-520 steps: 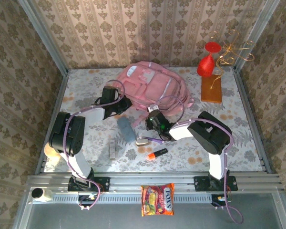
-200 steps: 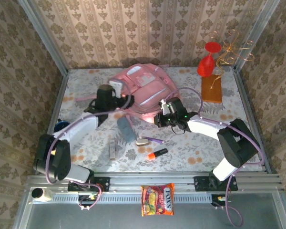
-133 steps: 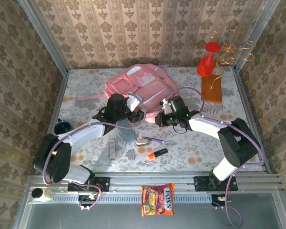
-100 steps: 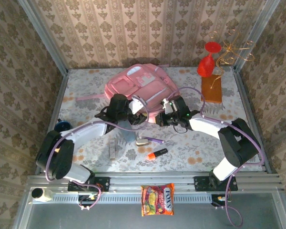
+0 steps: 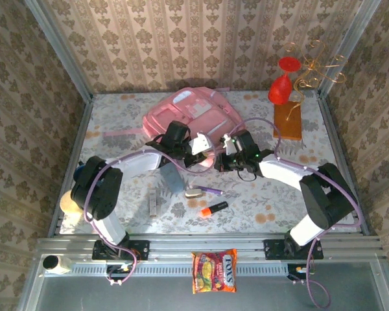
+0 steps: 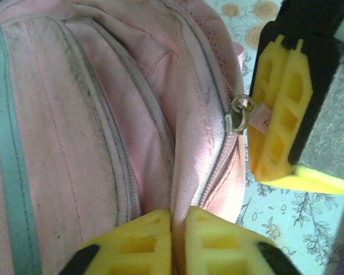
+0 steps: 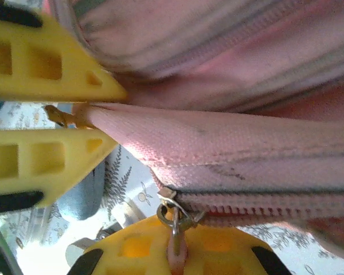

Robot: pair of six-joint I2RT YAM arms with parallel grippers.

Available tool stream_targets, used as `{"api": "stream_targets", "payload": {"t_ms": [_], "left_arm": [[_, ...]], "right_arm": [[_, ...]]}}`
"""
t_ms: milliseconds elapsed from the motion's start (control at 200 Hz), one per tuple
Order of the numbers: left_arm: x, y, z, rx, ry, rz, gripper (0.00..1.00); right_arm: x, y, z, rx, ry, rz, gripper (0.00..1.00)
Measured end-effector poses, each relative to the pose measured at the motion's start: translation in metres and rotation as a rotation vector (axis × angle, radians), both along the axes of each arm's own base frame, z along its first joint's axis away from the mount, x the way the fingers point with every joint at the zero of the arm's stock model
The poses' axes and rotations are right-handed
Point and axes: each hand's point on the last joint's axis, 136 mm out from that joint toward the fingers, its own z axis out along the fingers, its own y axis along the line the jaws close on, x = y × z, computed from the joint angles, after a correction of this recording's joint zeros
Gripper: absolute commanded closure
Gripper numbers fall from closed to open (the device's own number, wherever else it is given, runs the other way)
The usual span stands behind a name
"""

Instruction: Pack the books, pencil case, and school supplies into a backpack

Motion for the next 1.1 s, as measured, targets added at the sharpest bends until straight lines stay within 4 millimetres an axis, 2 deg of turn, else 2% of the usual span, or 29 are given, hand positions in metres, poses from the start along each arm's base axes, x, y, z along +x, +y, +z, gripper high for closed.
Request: {"api": "stream_targets", "payload": {"t_ms": [195, 625, 770, 1100], "left_arm": [[-0.002, 0.006, 0.003, -0.014, 0.008, -0.025, 1.00], [-0.005, 0.018, 0.024, -0.008, -0.130, -0.073, 1.00], [-0.006, 0.020, 0.024, -0.005, -0.154, -0.081, 1.00], [0.004, 0.034, 0.018, 0.052, -0.190, -0.055, 1.00]], "right_arm": [[0.002, -0.017, 0.002, -0.076, -0.022, -0.047, 1.00], [0.010, -0.040, 0.021, -0.148, -0.008, -0.107, 1.00], [0.011, -0.049, 0.022, -0.150, 0.015, -0.118, 1.00], [0.006, -0.048, 0.027, -0.163, 0.049, -0.008, 1.00]]}}
